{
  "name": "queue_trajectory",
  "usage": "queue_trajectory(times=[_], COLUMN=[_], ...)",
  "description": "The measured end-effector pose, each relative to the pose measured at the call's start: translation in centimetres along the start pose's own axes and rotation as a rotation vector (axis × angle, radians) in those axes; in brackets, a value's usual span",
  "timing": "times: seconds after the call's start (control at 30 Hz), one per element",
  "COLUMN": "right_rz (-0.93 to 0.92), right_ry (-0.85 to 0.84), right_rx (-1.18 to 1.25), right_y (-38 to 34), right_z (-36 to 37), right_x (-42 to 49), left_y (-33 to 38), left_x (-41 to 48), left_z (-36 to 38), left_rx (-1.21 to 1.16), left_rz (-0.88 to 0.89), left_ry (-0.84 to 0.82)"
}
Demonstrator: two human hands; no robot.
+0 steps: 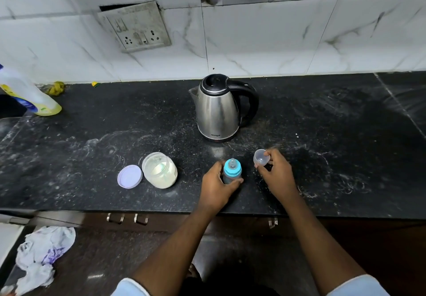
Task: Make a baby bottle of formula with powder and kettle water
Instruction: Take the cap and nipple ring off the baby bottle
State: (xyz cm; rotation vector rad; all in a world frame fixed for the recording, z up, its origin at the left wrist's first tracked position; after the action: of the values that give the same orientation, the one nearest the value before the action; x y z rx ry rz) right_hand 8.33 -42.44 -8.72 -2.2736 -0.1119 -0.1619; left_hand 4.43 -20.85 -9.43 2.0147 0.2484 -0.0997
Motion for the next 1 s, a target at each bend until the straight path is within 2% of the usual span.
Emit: queue_trajectory(times=[0.07, 0.13, 0.23, 0.33, 0.4, 0.57, 0.7, 1.0], right_rz=[-0.032, -0.102, -0.198, -0.220, -0.211, -0.220, -0.215, -0.331], right_ry=[-0.009, 0.059, 0.143, -0.042, -0.159, -0.112, -0.065, -0.281], right_rx=[-0.016, -0.065, 0.015, 0.127, 0.120, 0.149, 0.218, 0.316], right_y=[-0.6, -2.0, -5.5, -7.9, -8.2, -8.8, -10.4, -13.8], right_z=[-0.2, -1.0, -1.7, 1.0, 2.8, 2.1, 0.0, -2.1], right_x=[0.0, -0.2, -1.0, -1.9, -2.0, -1.0, -0.3, 1.1], left_y=[0.0, 0.2, 0.4, 0.8, 1.1, 2.4, 3.8, 6.4], left_x=[0.0, -0.1, -0.3, -0.7, -1.0, -1.5, -1.8, -2.0], left_z=[0.0, -0.2, -0.3, -0.4, -0.5, -1.3, -2.2, -3.8], left_rx=[-0.003, -0.011, -0.025, -0.062, -0.099, -0.262, -0.329, -0.396], left_rz=[-0.003, 0.003, 0.009, 0.014, 0.016, 0.001, -0.003, -0.002], left_ry=[-0.002, 0.002, 0.000, 0.014, 0.029, 0.001, -0.084, -0.319])
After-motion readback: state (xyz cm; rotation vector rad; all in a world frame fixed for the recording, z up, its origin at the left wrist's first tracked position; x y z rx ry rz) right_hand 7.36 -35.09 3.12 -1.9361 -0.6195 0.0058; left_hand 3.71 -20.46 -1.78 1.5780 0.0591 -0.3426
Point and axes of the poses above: each hand's wrist, its own x-axis towards the middle knuckle, its own z-axis out of the palm, y = z × x, the point moved 7 cm from there along x, towards the middle knuckle, and after that the axes turned 8 degrees about -z, right-handed, at the moved point
